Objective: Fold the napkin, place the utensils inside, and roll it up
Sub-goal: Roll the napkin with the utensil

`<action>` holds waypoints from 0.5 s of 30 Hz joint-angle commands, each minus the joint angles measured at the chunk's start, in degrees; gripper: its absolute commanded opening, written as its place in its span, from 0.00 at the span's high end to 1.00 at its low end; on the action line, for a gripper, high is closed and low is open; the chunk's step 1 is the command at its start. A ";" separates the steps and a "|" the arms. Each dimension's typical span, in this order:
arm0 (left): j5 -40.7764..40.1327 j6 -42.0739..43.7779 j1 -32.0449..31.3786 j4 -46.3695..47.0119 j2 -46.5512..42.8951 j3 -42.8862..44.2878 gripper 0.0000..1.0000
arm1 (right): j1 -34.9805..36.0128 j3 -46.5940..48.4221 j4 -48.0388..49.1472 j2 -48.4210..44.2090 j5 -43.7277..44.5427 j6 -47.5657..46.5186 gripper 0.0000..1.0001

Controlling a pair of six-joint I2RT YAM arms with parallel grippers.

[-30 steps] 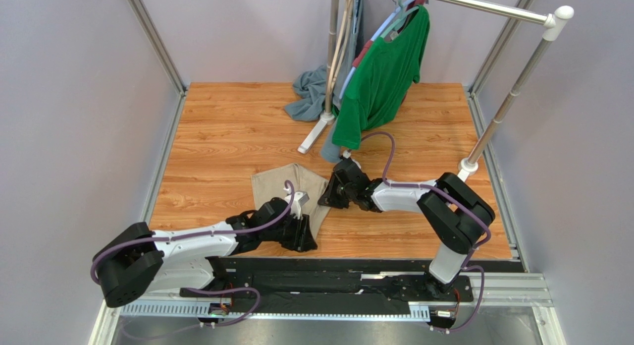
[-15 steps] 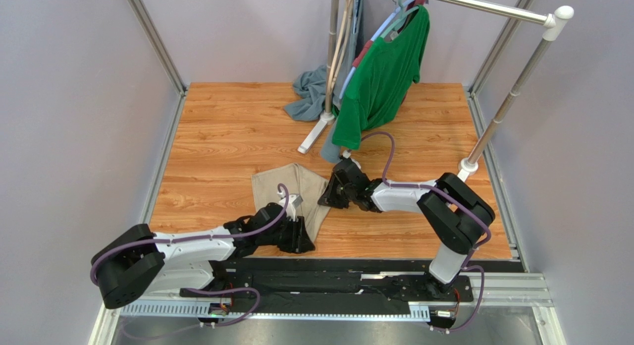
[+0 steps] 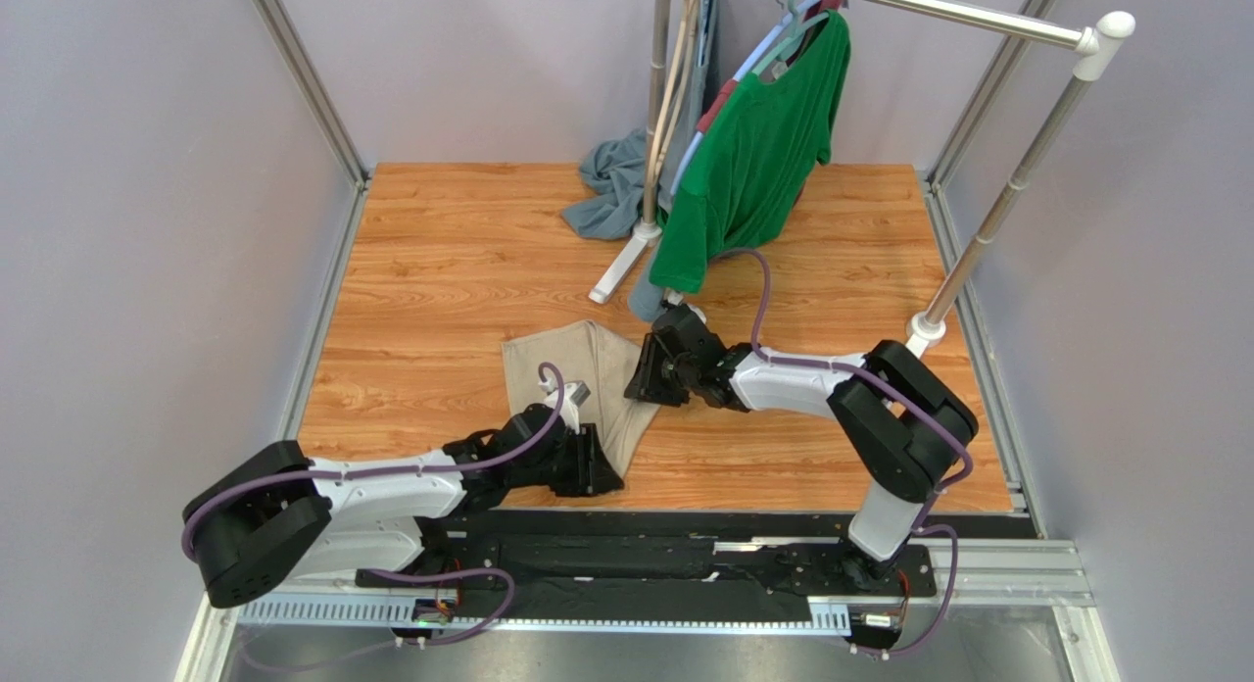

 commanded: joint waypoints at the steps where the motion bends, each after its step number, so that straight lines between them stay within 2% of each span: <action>1: -2.52 -1.38 -0.15 -5.76 1.83 -1.89 0.61 | 0.05 0.55 -3.26 -2.99 -0.09 -4.78 0.61; 3: -2.87 -1.82 -0.06 -6.38 1.83 -1.89 0.64 | 0.40 -0.76 -2.55 -4.93 -0.80 -4.35 0.55; 7: -3.31 -2.35 0.03 -6.91 1.57 -2.16 0.65 | 1.01 -3.66 -2.46 -11.60 -0.97 -3.38 0.52; 13: -2.96 -2.44 0.38 -6.39 2.09 -2.42 0.66 | 1.02 -7.89 -7.47 -21.89 2.98 -1.09 0.47; 15: -2.79 -2.44 0.47 -6.04 2.18 -2.42 0.66 | 1.02 -10.08 -7.39 -23.30 5.53 -0.39 0.42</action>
